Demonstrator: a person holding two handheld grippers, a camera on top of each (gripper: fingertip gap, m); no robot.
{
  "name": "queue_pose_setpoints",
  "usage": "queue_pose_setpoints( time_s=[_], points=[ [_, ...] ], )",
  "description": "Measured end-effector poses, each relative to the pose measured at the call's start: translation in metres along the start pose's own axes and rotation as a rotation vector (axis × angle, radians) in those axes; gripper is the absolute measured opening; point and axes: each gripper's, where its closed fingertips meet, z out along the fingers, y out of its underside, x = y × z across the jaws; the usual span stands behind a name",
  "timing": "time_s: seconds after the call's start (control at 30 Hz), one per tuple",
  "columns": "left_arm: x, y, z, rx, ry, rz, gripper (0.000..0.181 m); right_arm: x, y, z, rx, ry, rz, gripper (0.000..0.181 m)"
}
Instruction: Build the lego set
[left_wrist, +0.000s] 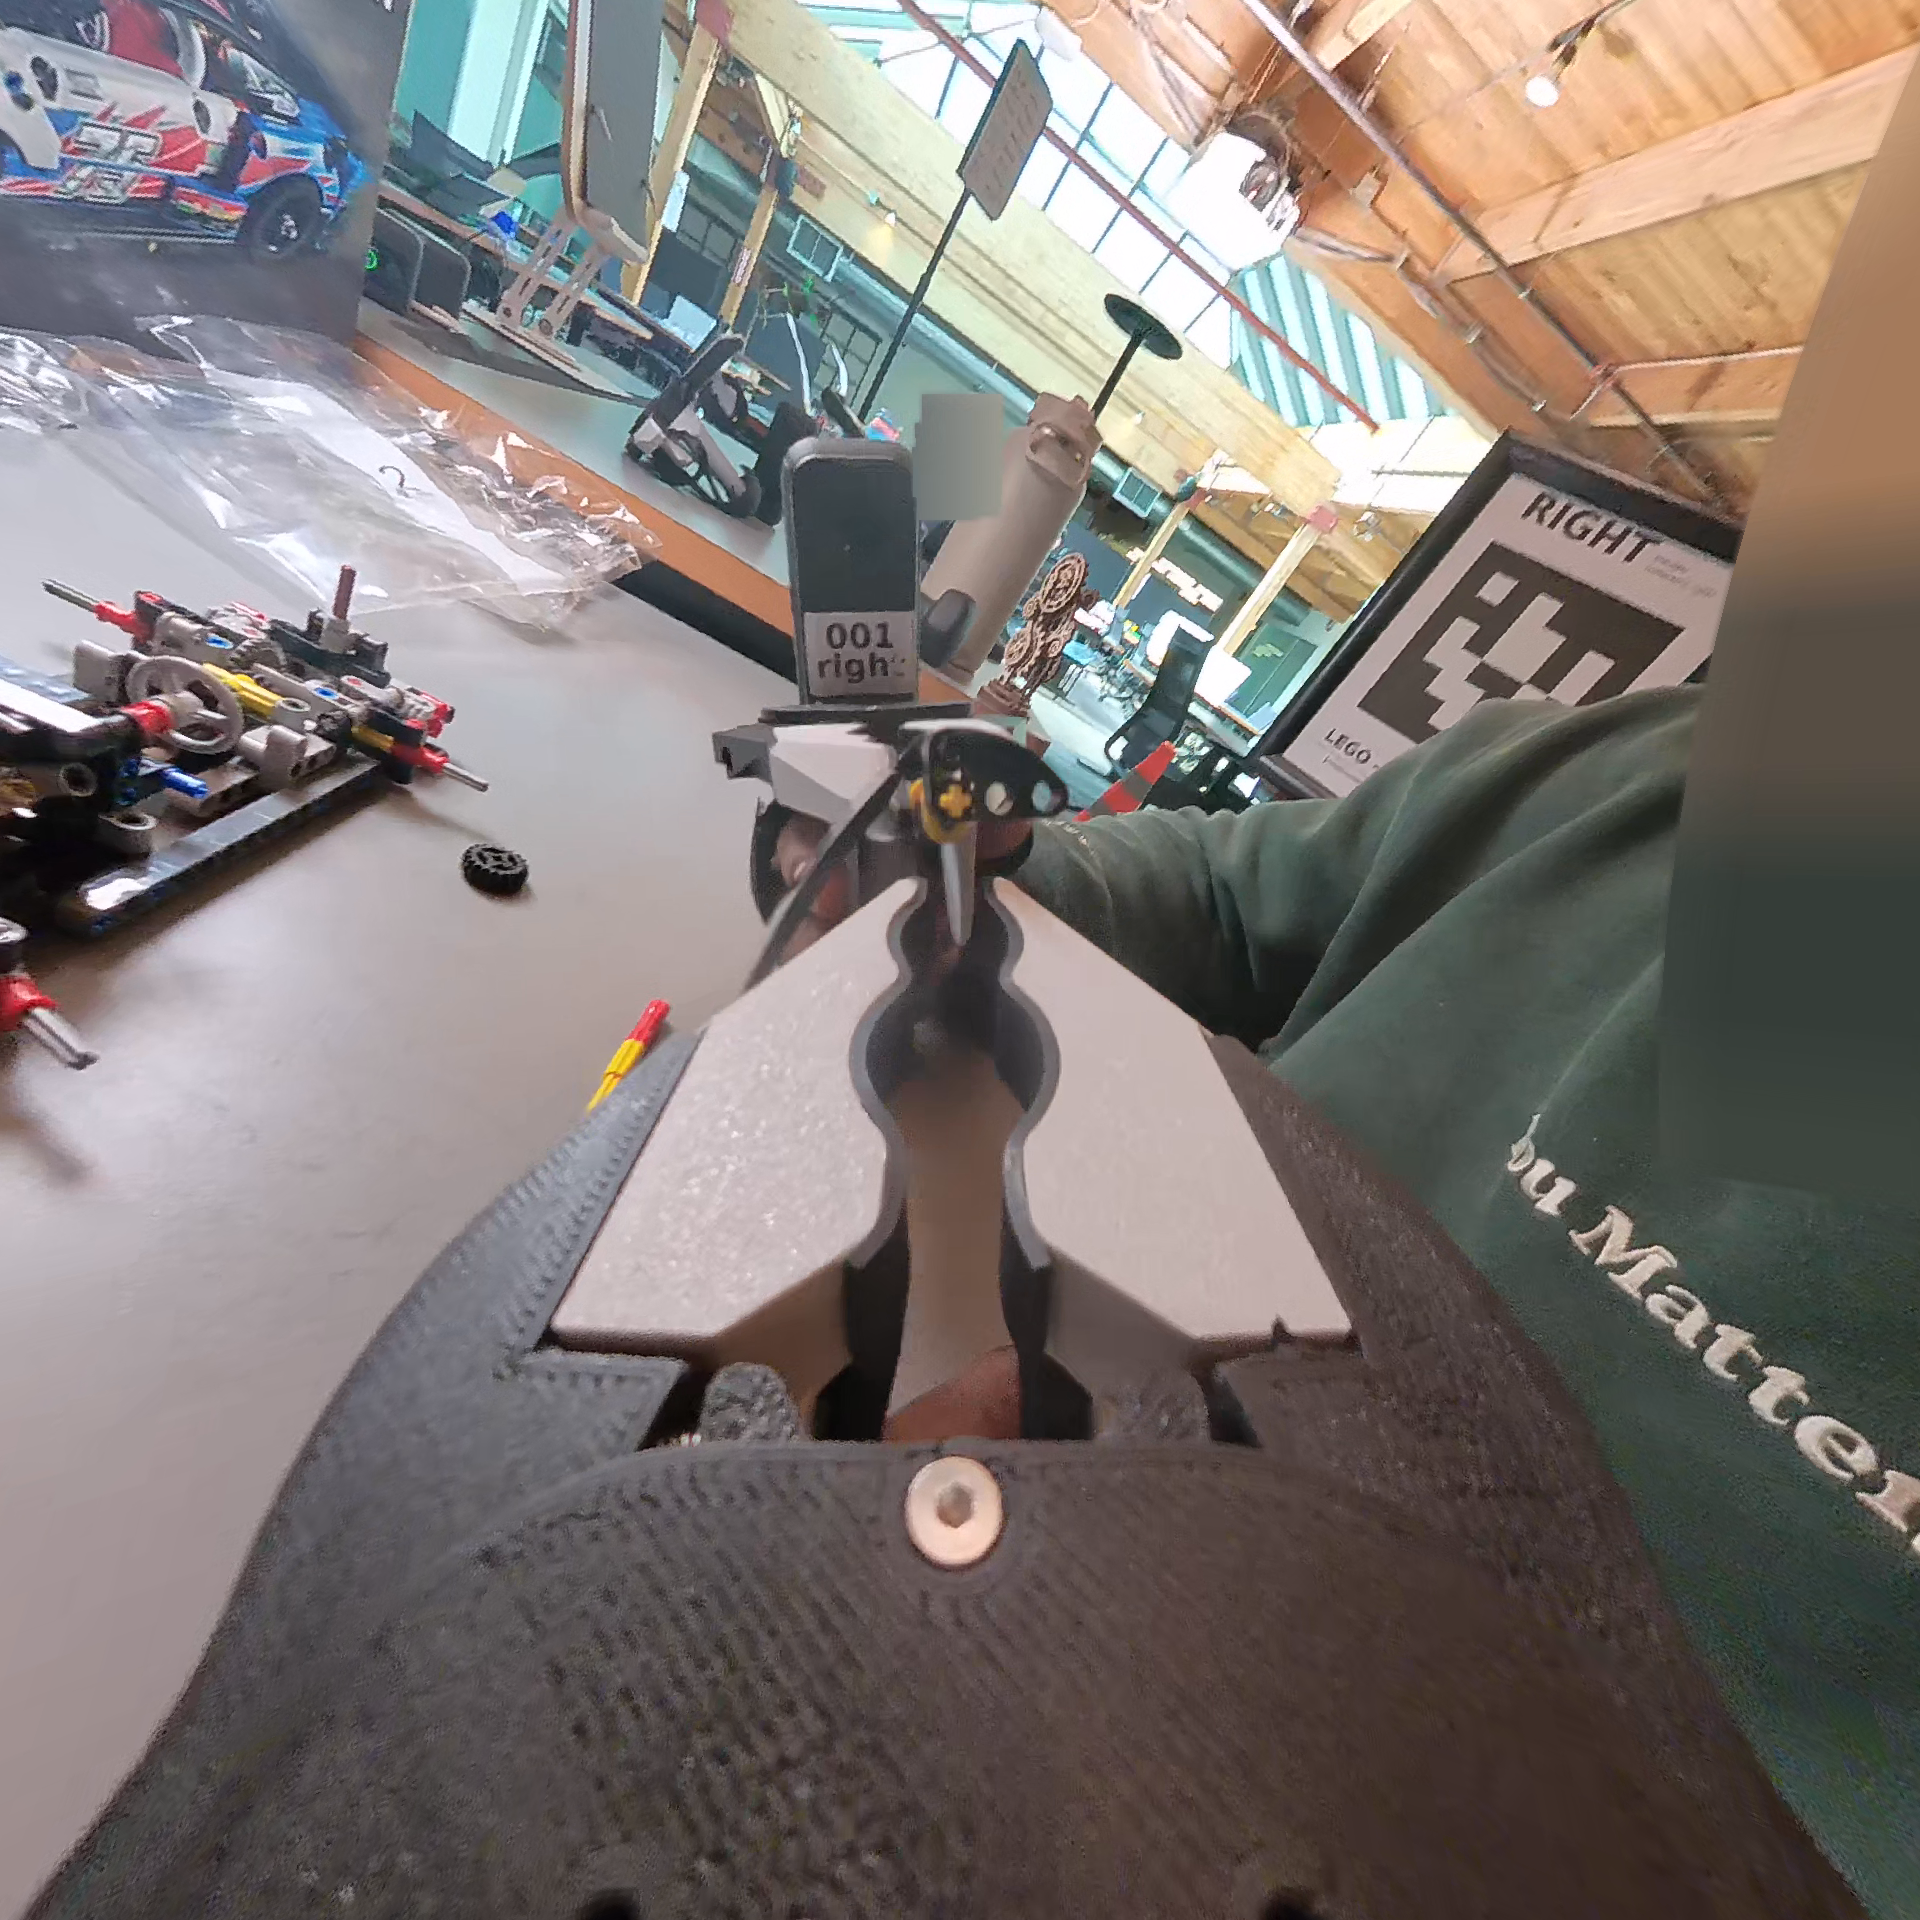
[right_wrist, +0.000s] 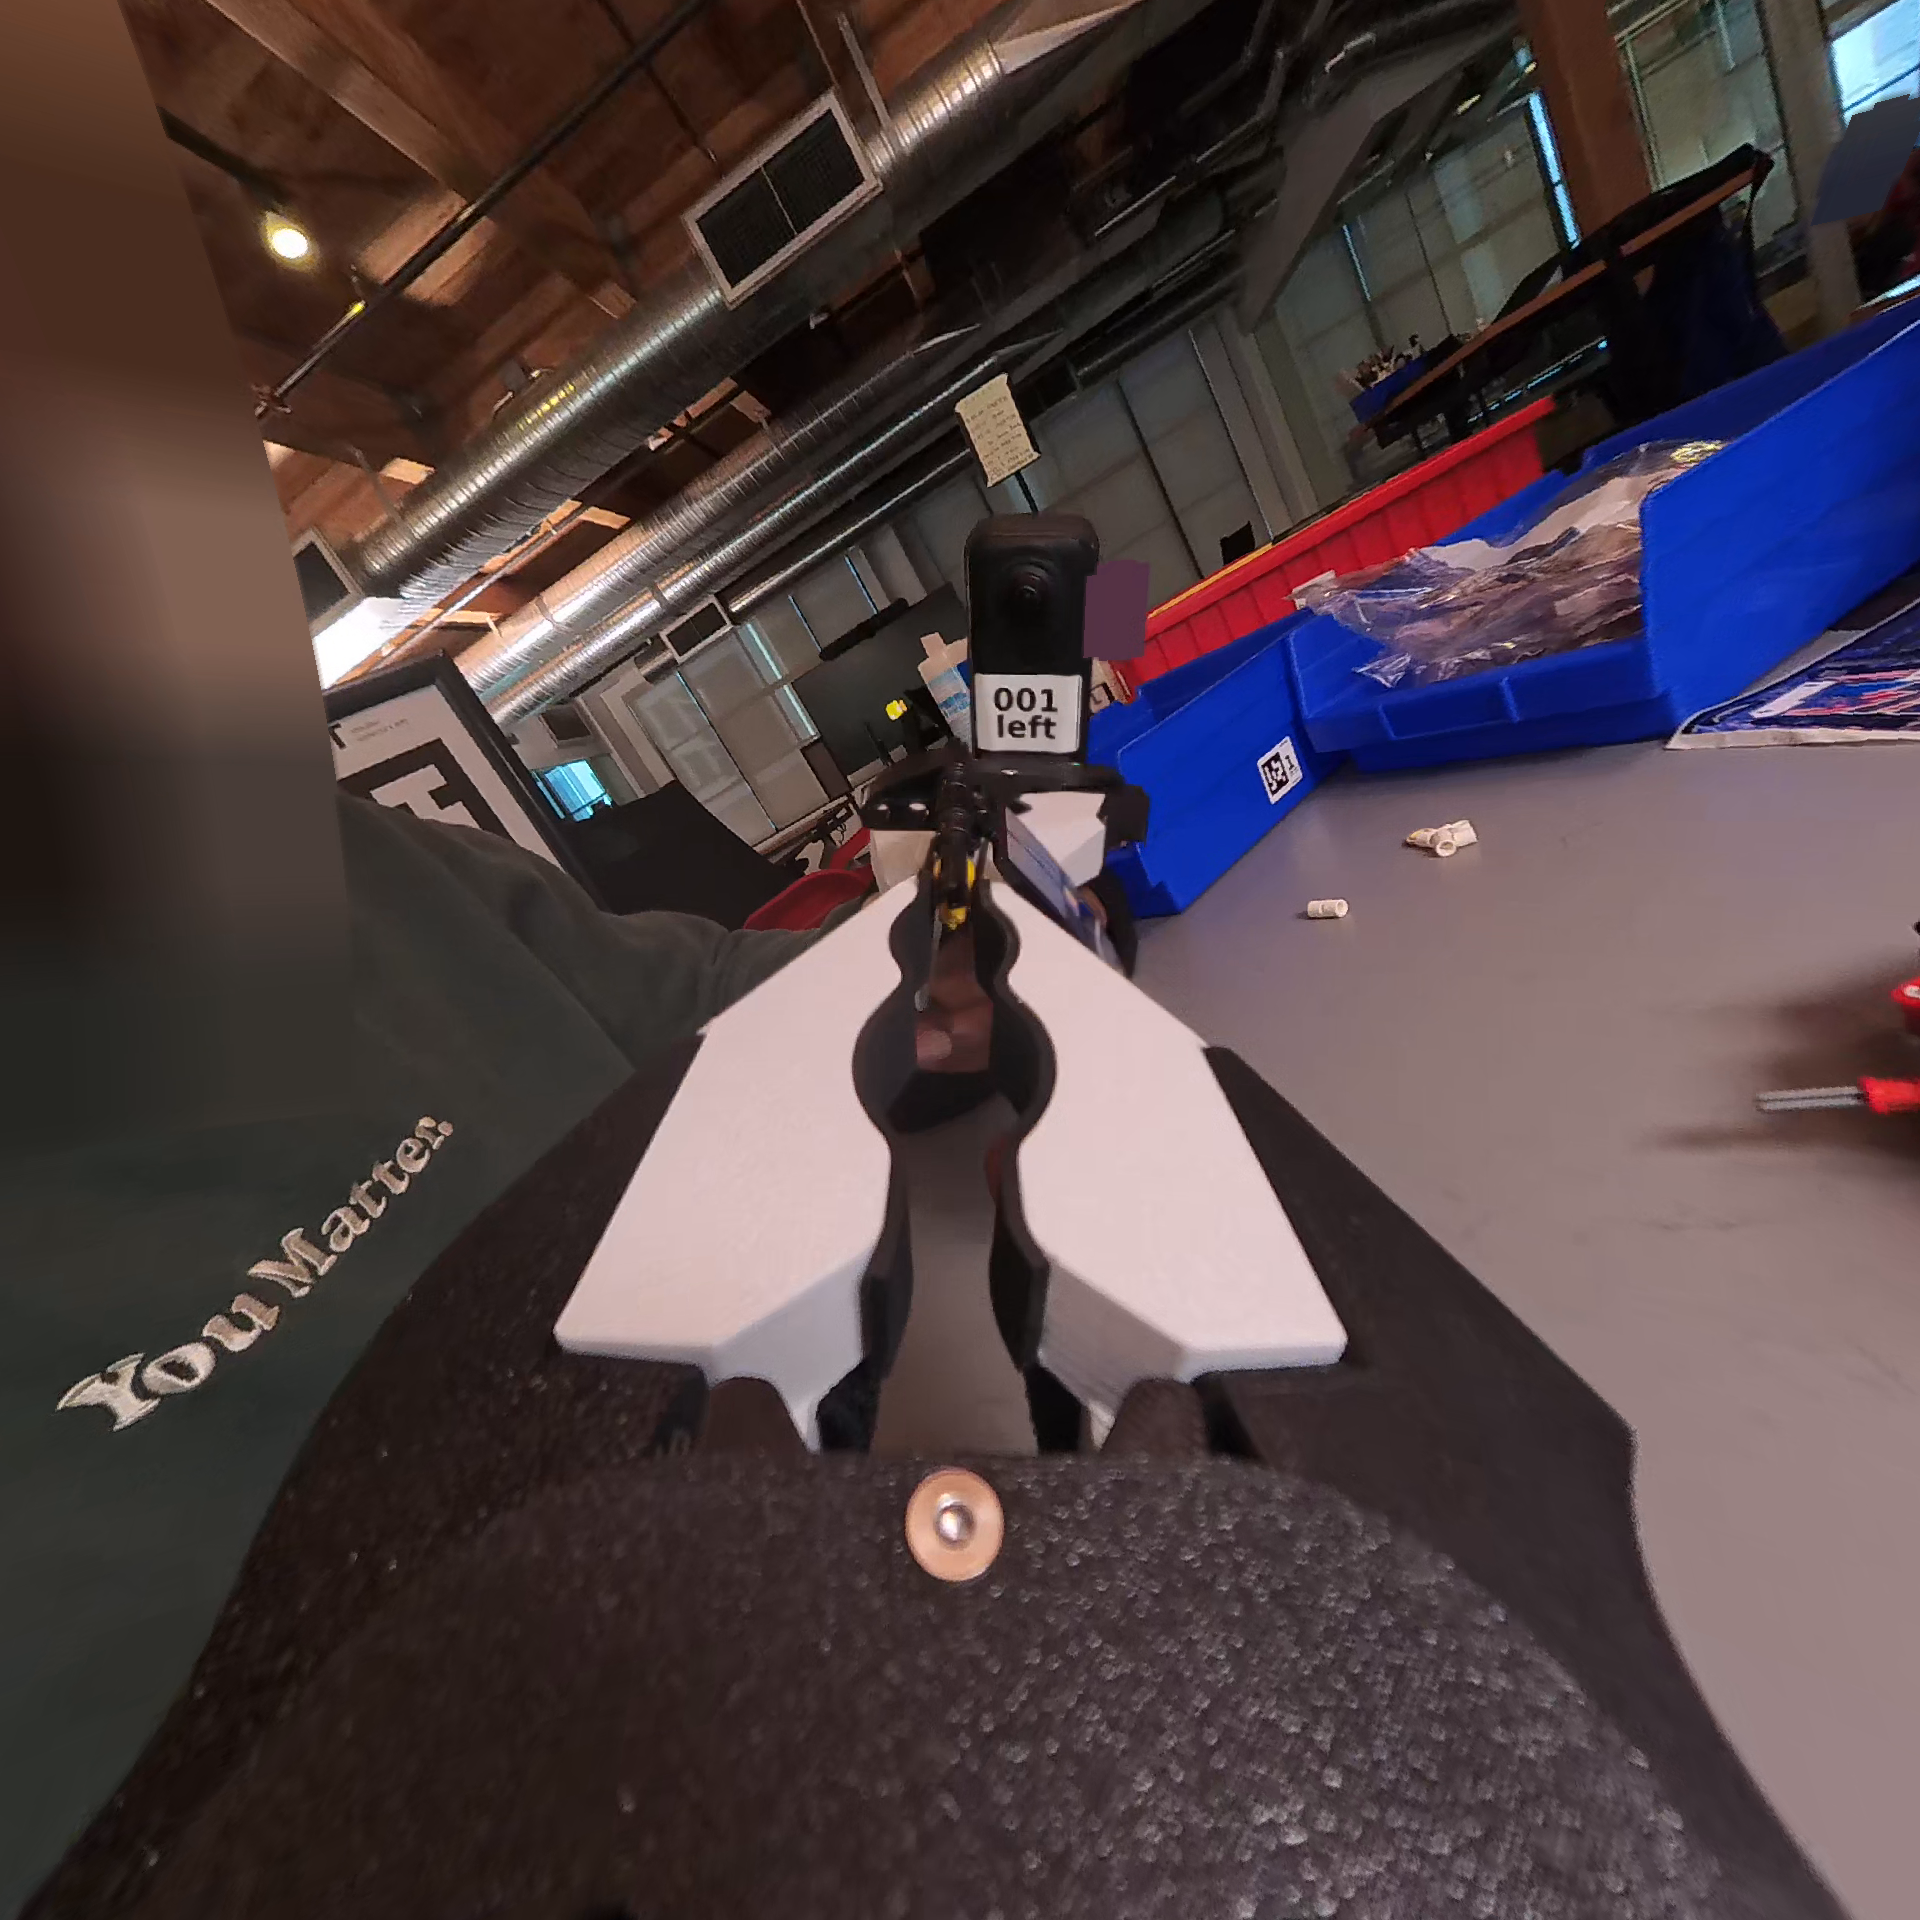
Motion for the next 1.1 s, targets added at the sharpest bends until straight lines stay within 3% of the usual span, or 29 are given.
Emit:
queue_pose_setpoints(
  time_s=[0.33, 0.5, 0.63, 0.83, 1.1],
  points=[
    [-0.017, -0.001, -0.015, -0.087, -0.175, 0.218, 0.036, 0.023, 0.016, -0.005, -0.137, 0.159, -0.077, 0.003],
    [-0.032, 0.025, -0.013, -0.242, -0.239, 0.240, 0.024, 0.032, 0.041, -0.003, -0.305, 0.237, -0.183, 0.004],
    [-0.022, 0.040, -0.013, -0.327, -0.151, 0.136, 0.023, 0.023, 0.049, -0.004, -0.406, 0.216, -0.197, 0.004],
    [-0.029, 0.101, -0.017, -0.639, -0.175, 0.158, 0.023, 0.025, 0.100, -0.017, -0.738, 0.247, -0.363, 0.004],
    [-0.056, 0.096, -0.017, -0.612, -0.313, 0.215, 0.022, 0.058, 0.105, -0.023, -0.857, 0.450, -0.339, 0.006]
  ],
)
